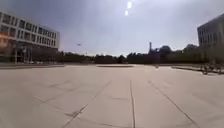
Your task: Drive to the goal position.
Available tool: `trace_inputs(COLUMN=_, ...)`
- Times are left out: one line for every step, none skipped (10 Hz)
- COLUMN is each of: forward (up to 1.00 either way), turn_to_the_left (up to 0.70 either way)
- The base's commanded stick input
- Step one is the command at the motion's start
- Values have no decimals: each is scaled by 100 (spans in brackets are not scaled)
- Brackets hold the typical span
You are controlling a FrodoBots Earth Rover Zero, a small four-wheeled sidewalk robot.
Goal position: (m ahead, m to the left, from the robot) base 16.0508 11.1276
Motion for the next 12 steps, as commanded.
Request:
trace_inputs(forward=70, turn_to_the_left=-2)
trace_inputs(forward=70, turn_to_the_left=-2)
trace_inputs(forward=70, turn_to_the_left=-2)
trace_inputs(forward=70, turn_to_the_left=-2)
trace_inputs(forward=70, turn_to_the_left=-2)
trace_inputs(forward=70, turn_to_the_left=-2)
trace_inputs(forward=70, turn_to_the_left=-2)
trace_inputs(forward=70, turn_to_the_left=-2)
trace_inputs(forward=70, turn_to_the_left=-2)
trace_inputs(forward=70, turn_to_the_left=-2)
trace_inputs(forward=70, turn_to_the_left=-2)
trace_inputs(forward=70, turn_to_the_left=-2)
